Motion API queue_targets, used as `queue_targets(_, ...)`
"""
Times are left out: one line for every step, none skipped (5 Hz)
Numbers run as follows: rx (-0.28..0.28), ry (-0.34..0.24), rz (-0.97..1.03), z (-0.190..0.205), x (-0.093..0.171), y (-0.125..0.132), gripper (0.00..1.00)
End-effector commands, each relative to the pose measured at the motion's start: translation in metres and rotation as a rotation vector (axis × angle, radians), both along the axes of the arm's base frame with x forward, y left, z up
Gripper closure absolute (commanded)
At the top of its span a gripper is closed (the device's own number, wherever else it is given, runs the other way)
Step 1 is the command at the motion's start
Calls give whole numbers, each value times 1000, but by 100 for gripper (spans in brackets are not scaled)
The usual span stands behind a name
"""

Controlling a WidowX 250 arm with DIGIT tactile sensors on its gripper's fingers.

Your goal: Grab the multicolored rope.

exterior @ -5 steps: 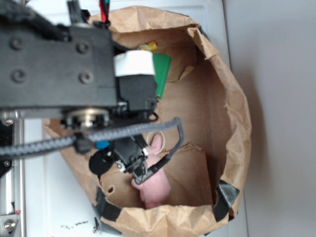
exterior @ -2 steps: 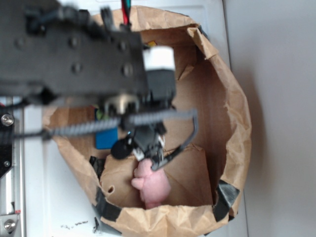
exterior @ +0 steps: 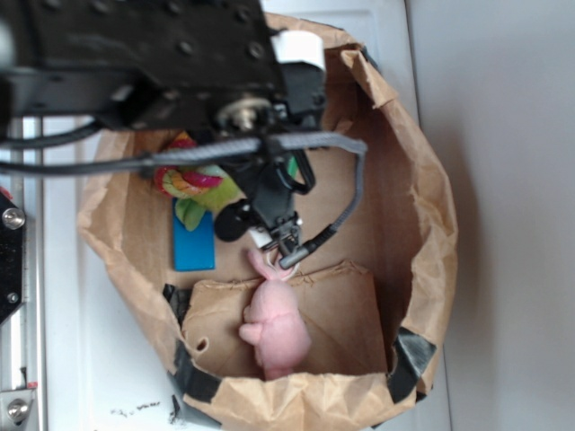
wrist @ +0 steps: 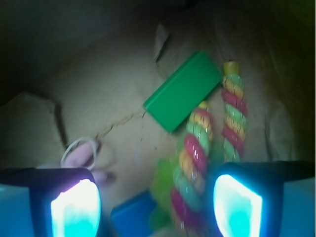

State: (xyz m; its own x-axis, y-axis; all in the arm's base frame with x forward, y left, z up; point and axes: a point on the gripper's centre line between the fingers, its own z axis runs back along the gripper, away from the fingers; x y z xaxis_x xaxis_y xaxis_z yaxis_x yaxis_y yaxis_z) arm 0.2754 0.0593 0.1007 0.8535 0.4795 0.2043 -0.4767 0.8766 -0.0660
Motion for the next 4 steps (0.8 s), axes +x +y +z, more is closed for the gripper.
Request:
queue_targets(42,-26,30,0,13,8,0)
queue_targets(89,-15,62,-12,26,19,0)
queue_targets(112,-4,61,-18,27,22,0)
queue_targets(131,11,54,-19,34,25,0)
